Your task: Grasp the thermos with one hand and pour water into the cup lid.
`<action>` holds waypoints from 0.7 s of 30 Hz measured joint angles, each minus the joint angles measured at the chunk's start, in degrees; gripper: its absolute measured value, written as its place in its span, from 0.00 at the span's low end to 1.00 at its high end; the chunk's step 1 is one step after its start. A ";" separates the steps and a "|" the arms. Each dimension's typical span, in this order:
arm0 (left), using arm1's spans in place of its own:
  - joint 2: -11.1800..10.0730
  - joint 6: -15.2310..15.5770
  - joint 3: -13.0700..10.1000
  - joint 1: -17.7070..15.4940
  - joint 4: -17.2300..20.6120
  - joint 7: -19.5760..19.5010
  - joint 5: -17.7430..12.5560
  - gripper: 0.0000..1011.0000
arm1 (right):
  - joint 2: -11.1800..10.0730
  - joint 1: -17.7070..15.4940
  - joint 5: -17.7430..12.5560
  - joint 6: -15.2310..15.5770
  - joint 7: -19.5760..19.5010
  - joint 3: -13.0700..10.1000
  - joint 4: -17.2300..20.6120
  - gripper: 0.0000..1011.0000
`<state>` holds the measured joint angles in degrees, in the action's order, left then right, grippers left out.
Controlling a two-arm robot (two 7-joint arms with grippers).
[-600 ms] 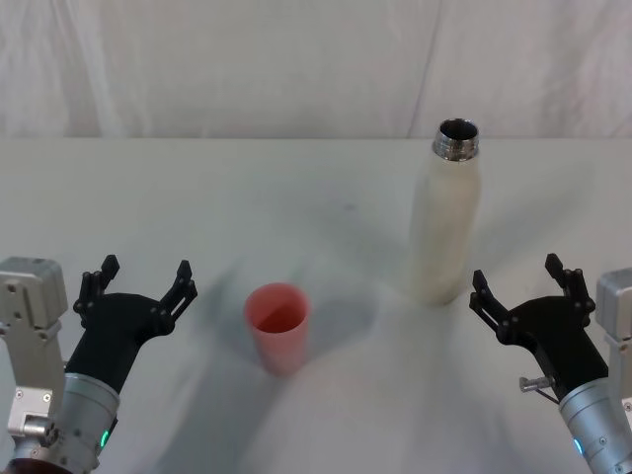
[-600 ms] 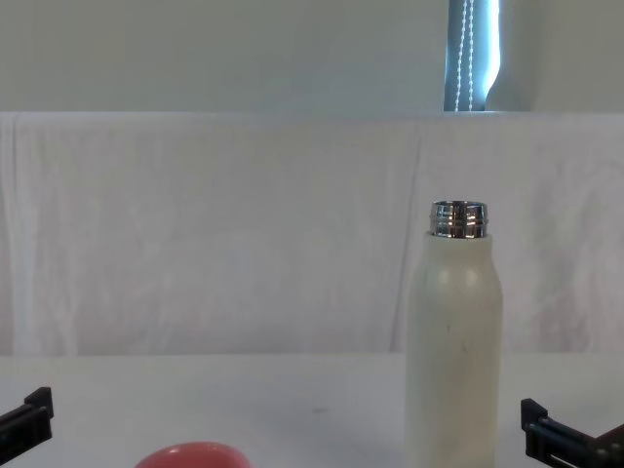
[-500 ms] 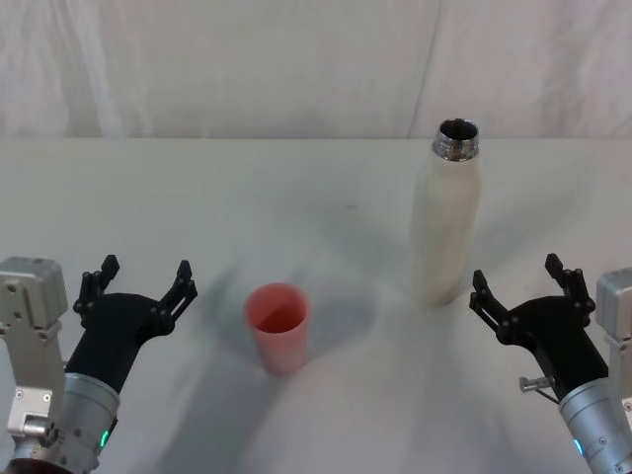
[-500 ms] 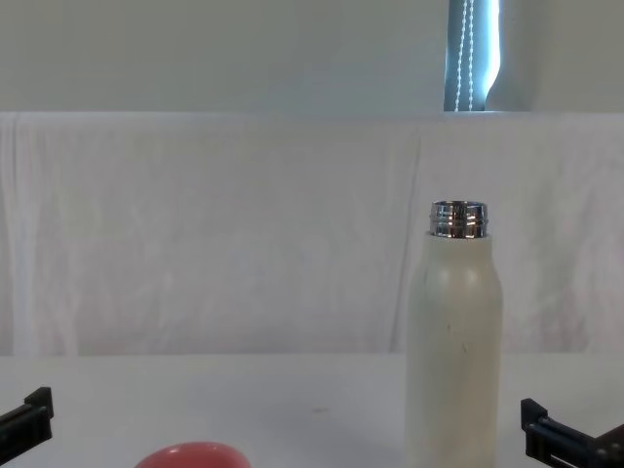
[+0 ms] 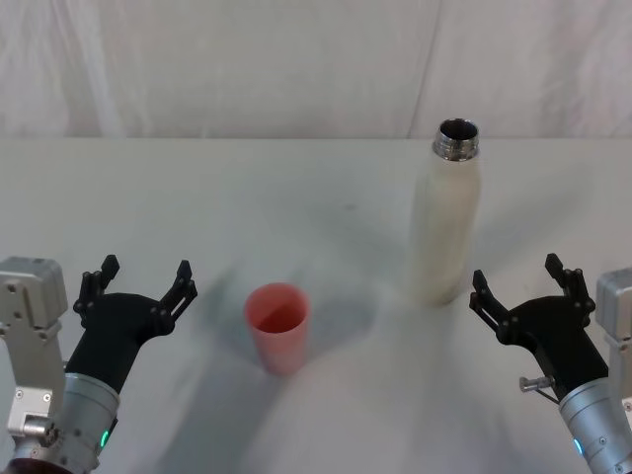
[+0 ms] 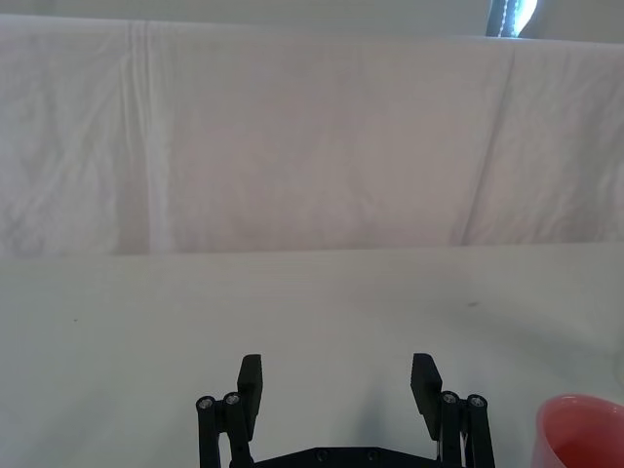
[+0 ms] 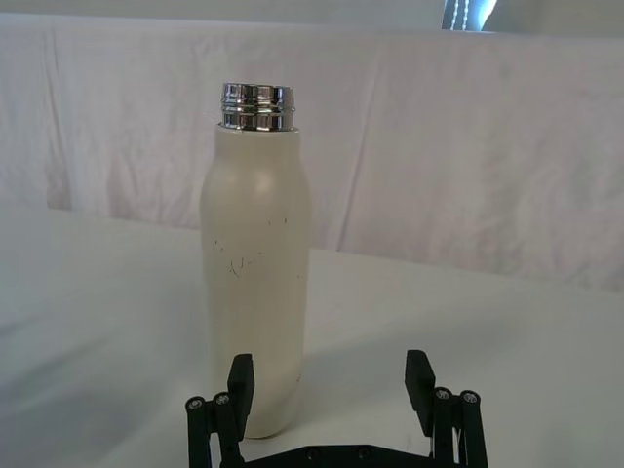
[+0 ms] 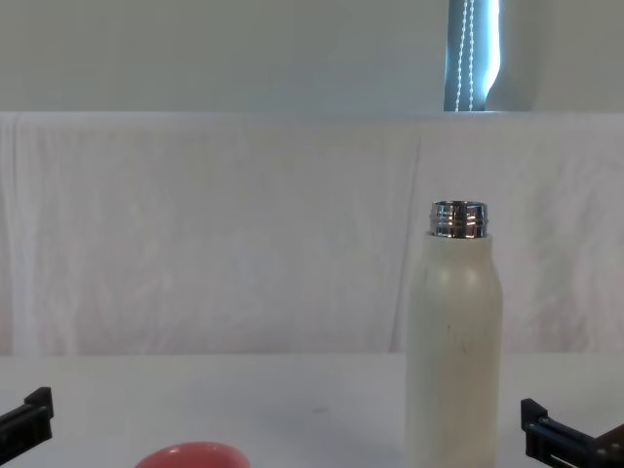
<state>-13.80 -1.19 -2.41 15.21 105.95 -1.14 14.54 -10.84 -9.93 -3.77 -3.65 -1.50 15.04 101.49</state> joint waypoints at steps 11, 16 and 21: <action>0.00 0.00 0.00 0.00 0.00 0.00 0.00 0.99 | 0.00 0.00 0.00 0.00 0.00 0.00 0.00 0.99; 0.00 0.00 0.00 0.00 0.00 0.00 0.00 0.99 | 0.00 0.00 0.00 0.00 0.00 0.00 0.00 0.99; 0.00 0.00 0.00 0.00 0.00 0.00 0.00 0.99 | 0.00 0.00 0.00 0.00 0.00 0.00 0.00 0.99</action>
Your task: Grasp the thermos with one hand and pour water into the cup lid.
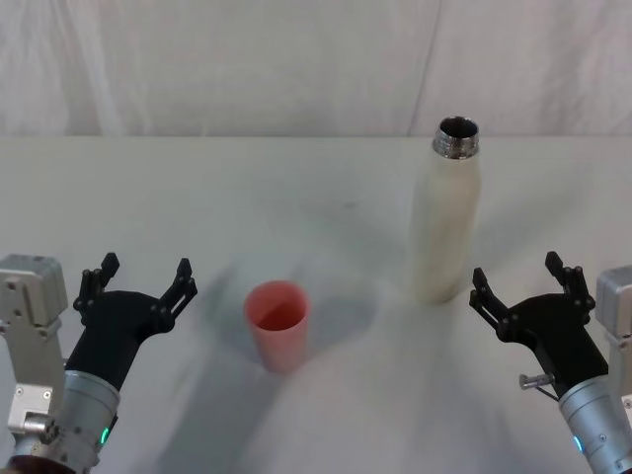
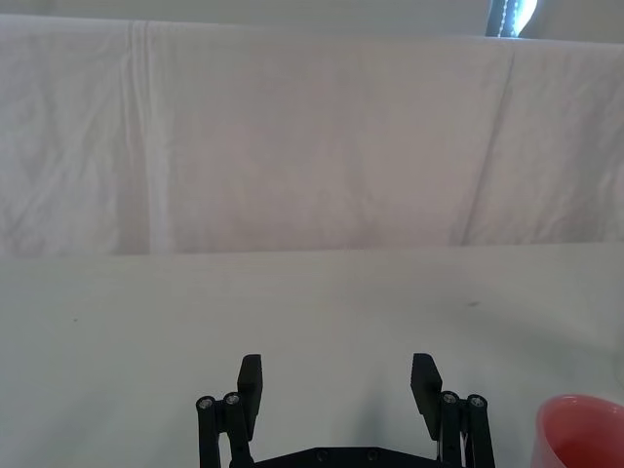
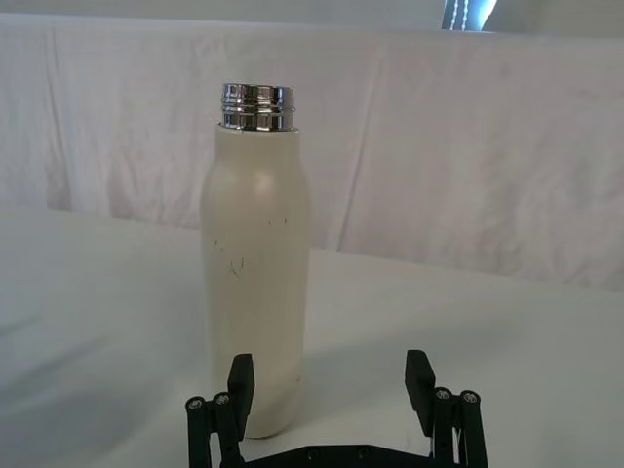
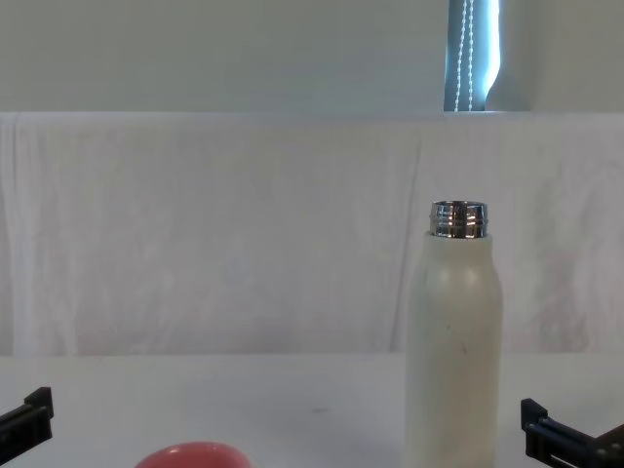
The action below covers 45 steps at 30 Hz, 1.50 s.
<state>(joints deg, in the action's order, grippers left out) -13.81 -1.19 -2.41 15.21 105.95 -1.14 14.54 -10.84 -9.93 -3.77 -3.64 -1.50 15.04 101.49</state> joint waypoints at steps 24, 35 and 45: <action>0.00 0.00 0.00 0.00 0.00 0.00 0.00 0.99 | 0.00 0.00 0.00 0.00 0.00 0.00 0.00 0.99; 0.00 0.00 0.00 0.00 0.00 0.00 0.00 0.99 | 0.00 0.00 0.00 0.00 0.00 0.00 0.00 0.99; 0.00 0.00 0.00 0.00 0.00 0.00 0.00 0.99 | 0.00 0.00 0.00 0.00 0.00 0.00 0.00 0.99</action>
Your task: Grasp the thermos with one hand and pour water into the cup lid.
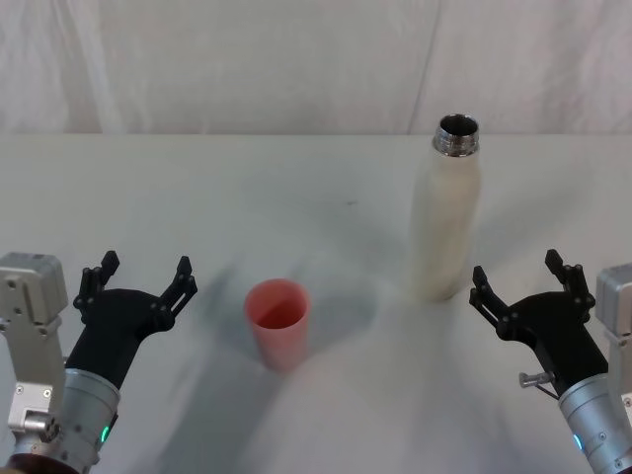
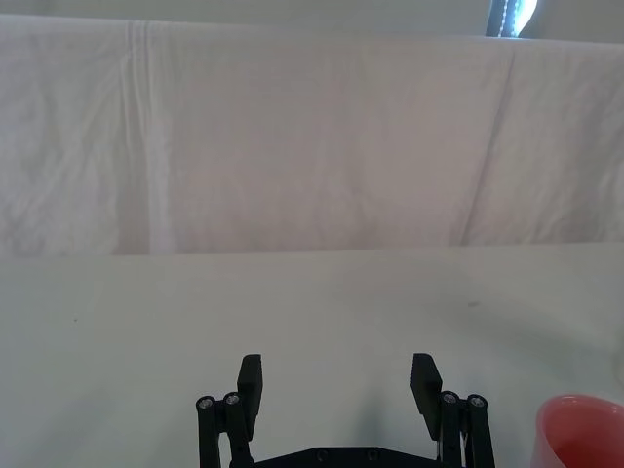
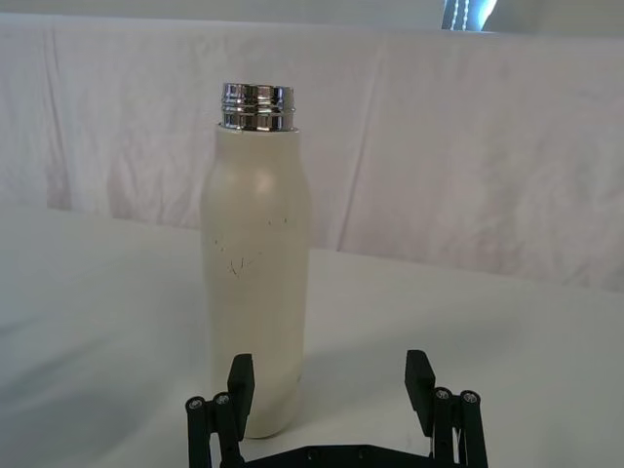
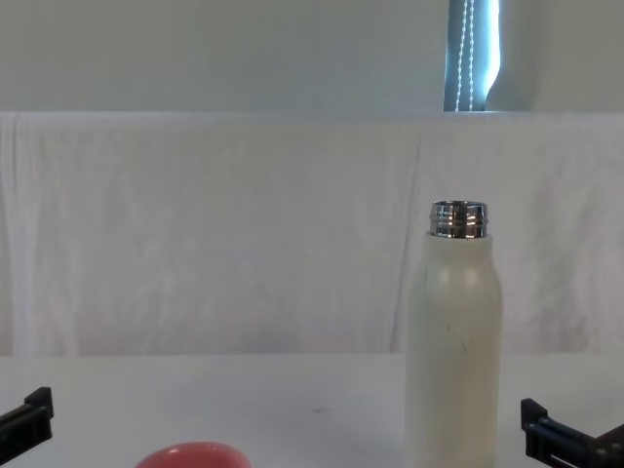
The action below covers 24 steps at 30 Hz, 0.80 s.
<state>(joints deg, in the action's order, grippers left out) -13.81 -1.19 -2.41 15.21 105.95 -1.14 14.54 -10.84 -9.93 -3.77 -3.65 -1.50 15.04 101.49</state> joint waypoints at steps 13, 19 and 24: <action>0.00 0.00 0.00 0.00 0.00 0.00 0.00 0.99 | 0.00 0.00 0.00 0.00 0.00 0.00 0.00 0.99; 0.00 0.00 0.00 0.00 0.00 0.00 0.00 0.99 | 0.00 0.00 0.00 0.00 0.00 0.00 0.00 0.99; 0.00 0.00 0.00 0.00 0.00 0.00 0.00 0.99 | 0.00 0.00 0.00 0.00 0.00 0.00 0.00 0.99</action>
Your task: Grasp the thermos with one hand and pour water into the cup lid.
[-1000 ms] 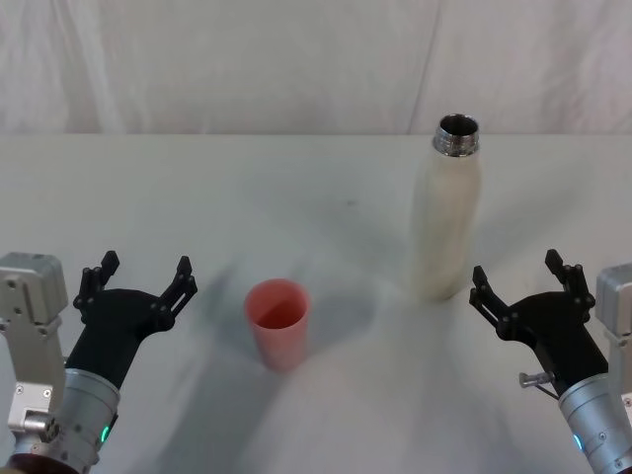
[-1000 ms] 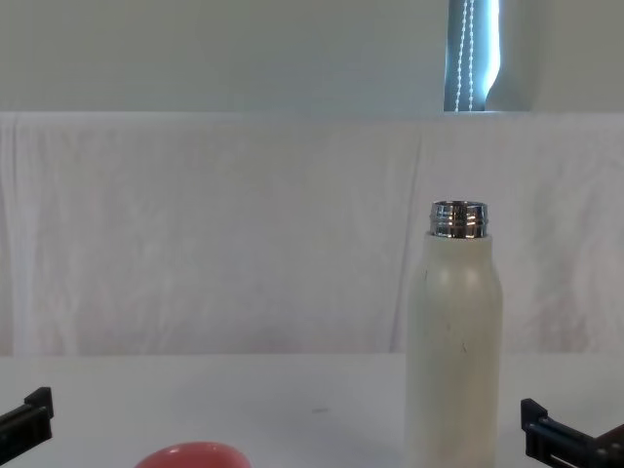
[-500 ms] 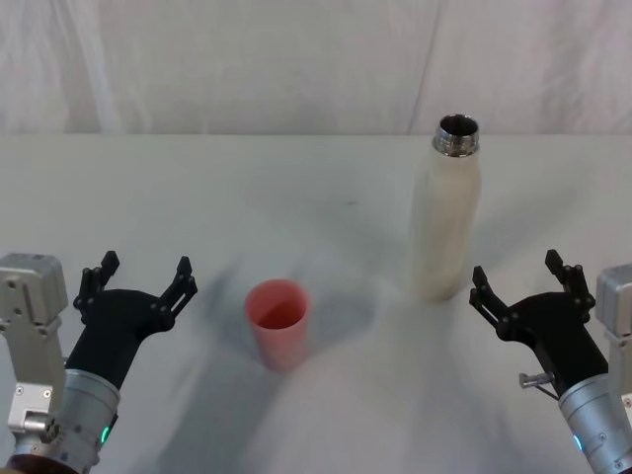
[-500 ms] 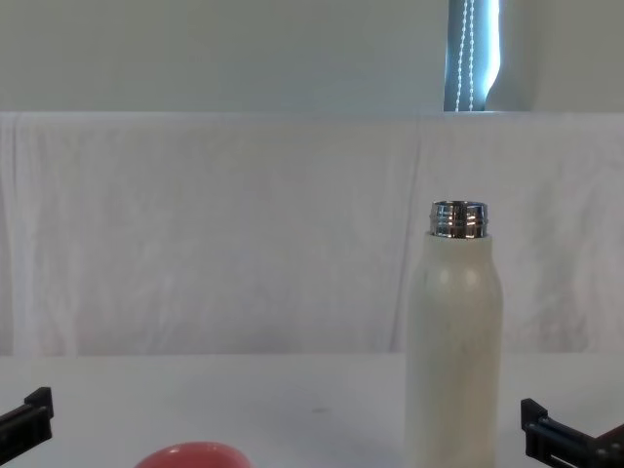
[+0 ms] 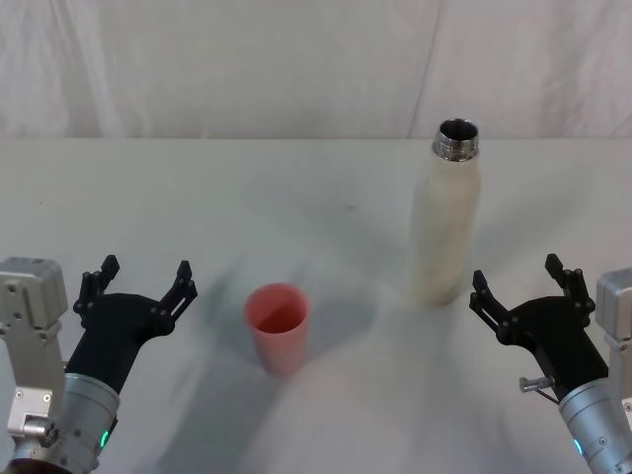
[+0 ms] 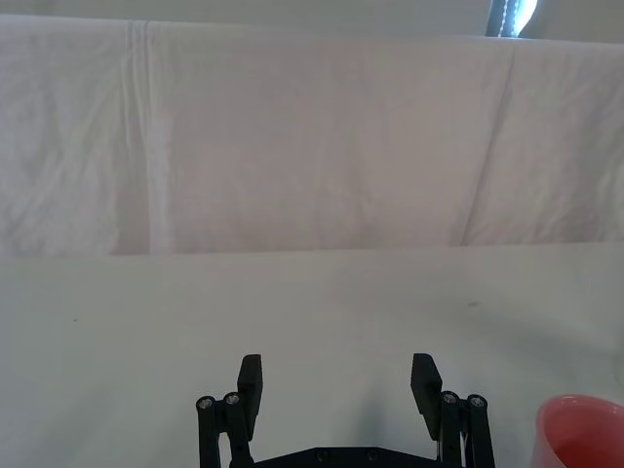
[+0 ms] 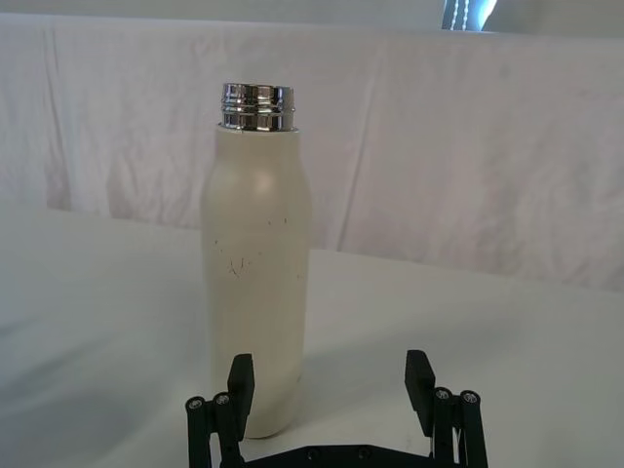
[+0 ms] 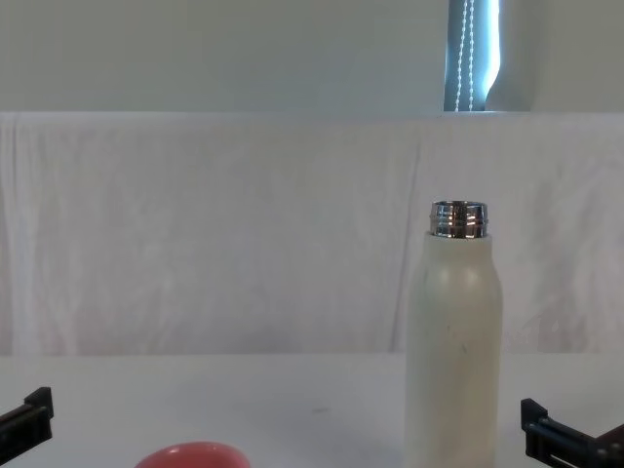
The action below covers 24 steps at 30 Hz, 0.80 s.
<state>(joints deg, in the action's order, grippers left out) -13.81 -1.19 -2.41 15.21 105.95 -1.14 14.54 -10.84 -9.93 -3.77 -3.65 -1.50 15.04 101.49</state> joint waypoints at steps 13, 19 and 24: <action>0.00 0.00 0.00 0.00 0.00 0.00 0.00 0.99 | 1.38 -0.01 0.19 0.45 0.06 -1.05 0.41 0.99; 0.00 0.00 0.00 0.00 0.00 0.00 0.00 0.99 | 2.38 0.89 0.64 1.55 1.45 -0.99 0.64 0.99; 0.00 0.00 0.00 0.00 0.00 0.00 0.00 0.99 | 3.49 2.29 1.53 2.59 2.86 -0.25 0.34 0.99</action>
<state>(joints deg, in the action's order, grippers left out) -13.81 -1.19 -2.41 15.21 105.95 -1.14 14.54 -7.35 -7.64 -2.24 -1.06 1.36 14.80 101.83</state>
